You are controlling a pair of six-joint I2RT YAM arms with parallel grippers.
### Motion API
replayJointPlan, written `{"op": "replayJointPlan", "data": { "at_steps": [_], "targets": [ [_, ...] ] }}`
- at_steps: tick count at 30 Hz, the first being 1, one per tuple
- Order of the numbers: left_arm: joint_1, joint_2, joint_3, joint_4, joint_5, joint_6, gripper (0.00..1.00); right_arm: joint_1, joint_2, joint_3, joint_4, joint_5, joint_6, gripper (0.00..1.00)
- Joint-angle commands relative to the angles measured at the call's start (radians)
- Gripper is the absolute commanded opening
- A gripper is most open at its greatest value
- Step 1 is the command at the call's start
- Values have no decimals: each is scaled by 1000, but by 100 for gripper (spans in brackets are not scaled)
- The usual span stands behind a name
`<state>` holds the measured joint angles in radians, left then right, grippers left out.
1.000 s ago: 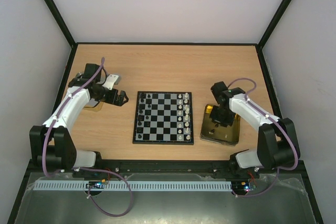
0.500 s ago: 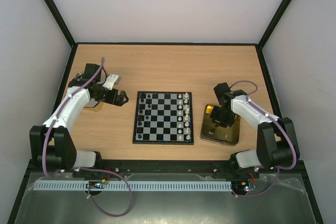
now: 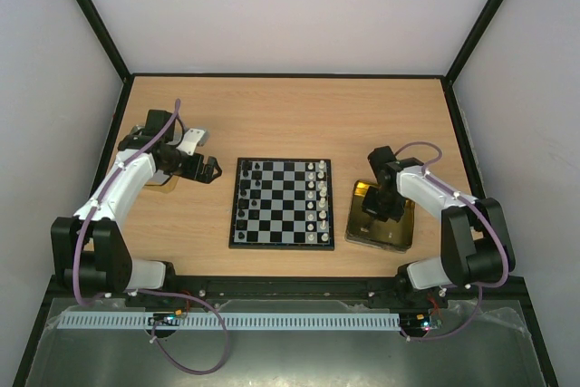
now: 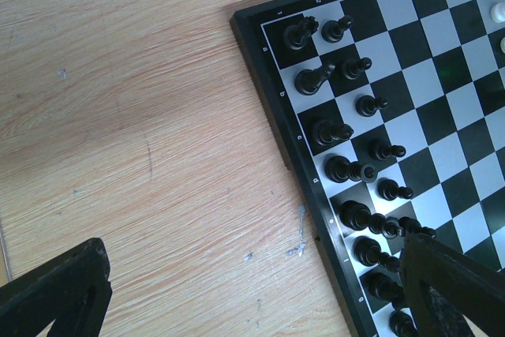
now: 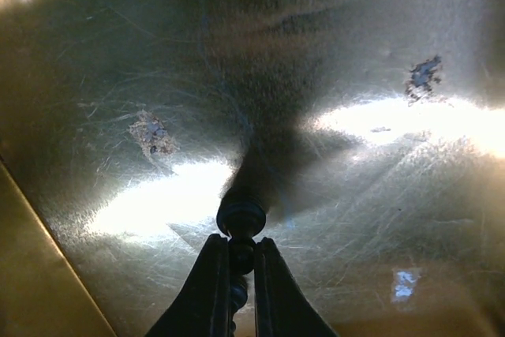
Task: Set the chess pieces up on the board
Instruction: Pick up the chess piece from the storage box, then place the chess piece on the chessboard.
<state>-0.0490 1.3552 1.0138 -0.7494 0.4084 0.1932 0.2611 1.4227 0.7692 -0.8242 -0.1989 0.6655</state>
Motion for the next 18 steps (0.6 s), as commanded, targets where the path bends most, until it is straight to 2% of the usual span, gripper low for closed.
{"op": "replayJointPlan", "data": {
  "at_steps": [1,7,9,13,18],
  "targets": [
    [5,6,-12,-7,0,-5,99,-5,-2,31,-32,69,-18,2],
    [5,9,-12,-8,4,-4,99,4,-40,129,-103,73,-18,2],
    [4,9,-12,-8,4,-5,99,51,-42,181,-130,92,-1,2],
    [5,10,-12,-8,3,-6,99,262,25,347,-193,162,55,2],
    [9,8,-12,-10,1,-6,99,544,199,551,-225,158,86,2]
  ]
}}
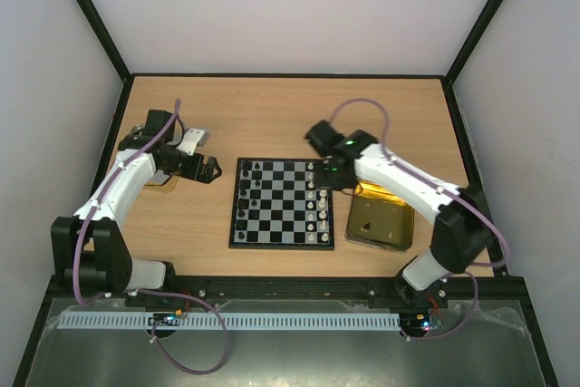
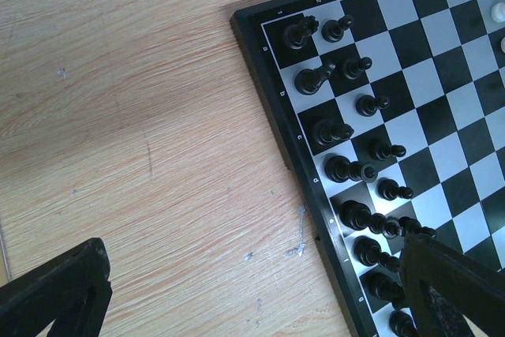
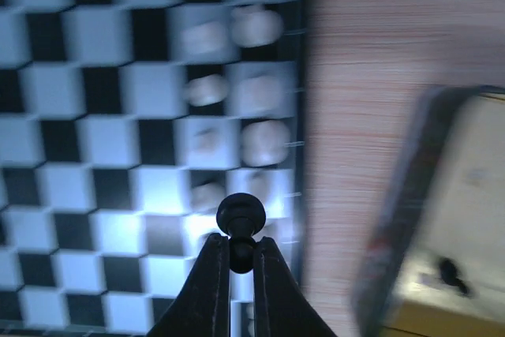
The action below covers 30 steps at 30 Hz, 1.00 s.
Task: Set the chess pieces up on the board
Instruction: Place the chess piece on the chessboard.
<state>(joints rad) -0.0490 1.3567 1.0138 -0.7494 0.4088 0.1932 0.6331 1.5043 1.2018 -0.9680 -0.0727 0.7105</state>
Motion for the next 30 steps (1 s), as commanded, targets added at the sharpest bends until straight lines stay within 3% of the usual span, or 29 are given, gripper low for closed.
{"op": "replayJointPlan", "data": {
  "at_steps": [1,6,14,26,30],
  "targets": [
    [10,5,-11,-9,1,-6,99,225,162,180,-86,29,30,2],
    [12,1,-12,-7,0,-6,99,395,384,371,-102,-17,-23,2],
    [14,-14,-16,-3,-3,-7,99,505,607,550,-84,-109,-72,2],
    [14,-26,-17,-2,-5,-8,99,513,661,552,-66,-119,-72,3],
    [14,-26,-17,-2,-4,-8,99,513,658,555,-70,-116,-71,9]
  ]
}}
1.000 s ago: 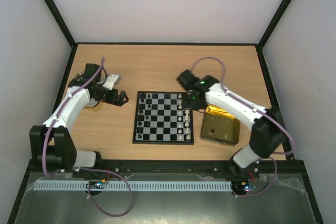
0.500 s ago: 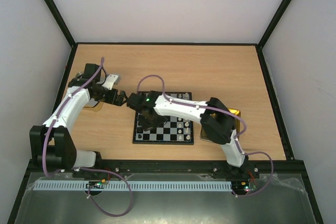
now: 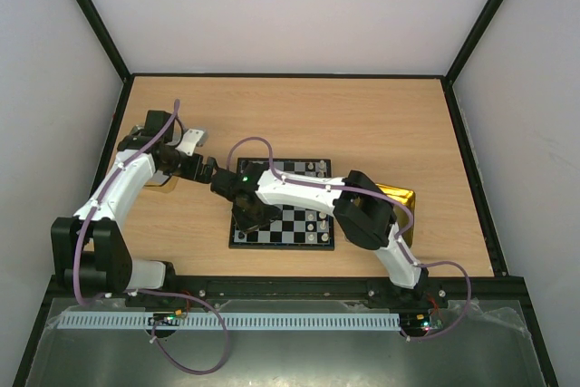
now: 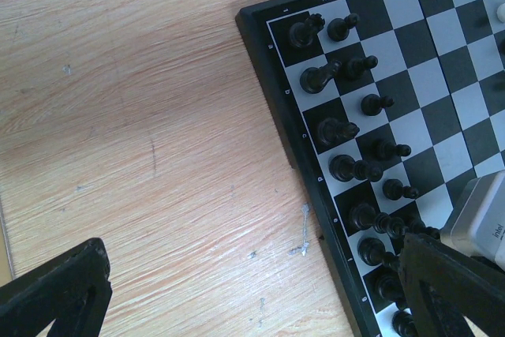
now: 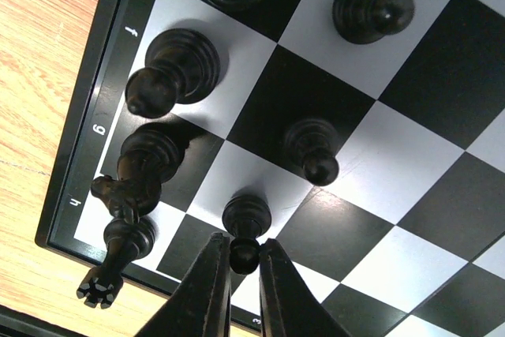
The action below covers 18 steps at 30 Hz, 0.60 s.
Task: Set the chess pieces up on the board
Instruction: Place the chess piece on the chessboard.
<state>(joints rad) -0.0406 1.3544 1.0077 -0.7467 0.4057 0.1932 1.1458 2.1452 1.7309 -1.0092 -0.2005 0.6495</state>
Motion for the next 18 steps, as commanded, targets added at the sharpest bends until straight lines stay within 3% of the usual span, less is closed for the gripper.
{"op": "replayJointPlan", "data": {
  "at_steps": [1,11,18],
  "targets": [
    [5,-23,-11,-5,-1,-8,99,0,17,29,-32,16,-11,11],
    [5,-23,-12,-3,-1,-8,99,-17,-19,76,-66,25,-10,17],
    [4,-22,-11,-3,-2,-7,99,-139,-230,-33,-59,17,33,17]
  ]
}}
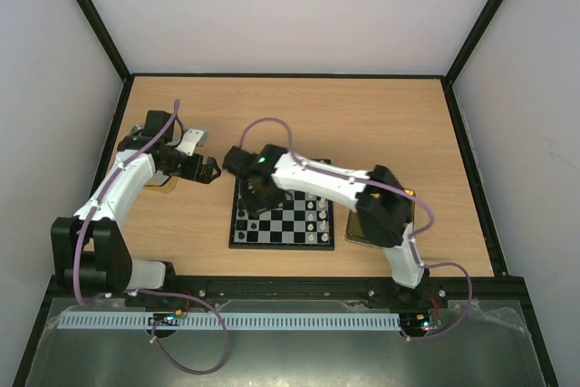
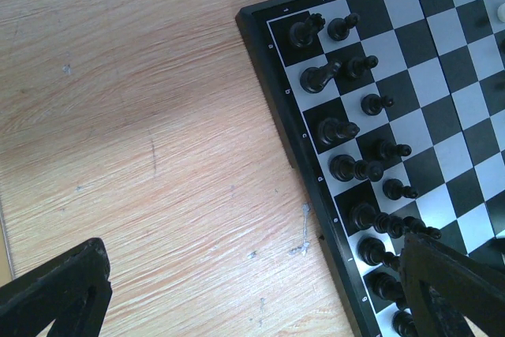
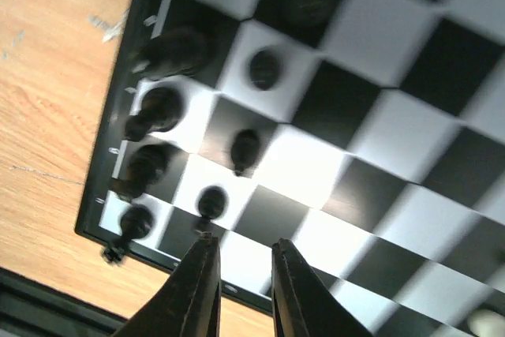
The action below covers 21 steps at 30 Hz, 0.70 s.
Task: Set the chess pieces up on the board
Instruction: Place the chess piece on the chessboard, then pick up the chess piece from the storage box.
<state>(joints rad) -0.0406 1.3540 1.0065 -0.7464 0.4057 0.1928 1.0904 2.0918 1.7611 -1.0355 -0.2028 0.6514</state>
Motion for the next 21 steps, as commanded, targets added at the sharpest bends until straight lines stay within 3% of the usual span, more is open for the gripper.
{"op": "replayJointPlan", "data": {
  "at_steps": [1,6,12,21],
  "targets": [
    [5,-20,-10,-4,-3,-7,99,-111,-217,-99,-24,22,39,17],
    [5,-16,-9,-5,-2,-7,99,-272,-425,-368,32,74,104,18],
    [4,-7,-9,-5,-2,-6,99,-571,-701,-758,121,77,158,28],
    [4,5,-8,-7,-2,-6,99,-652,-781,-944,148,52,141,29]
  ]
}}
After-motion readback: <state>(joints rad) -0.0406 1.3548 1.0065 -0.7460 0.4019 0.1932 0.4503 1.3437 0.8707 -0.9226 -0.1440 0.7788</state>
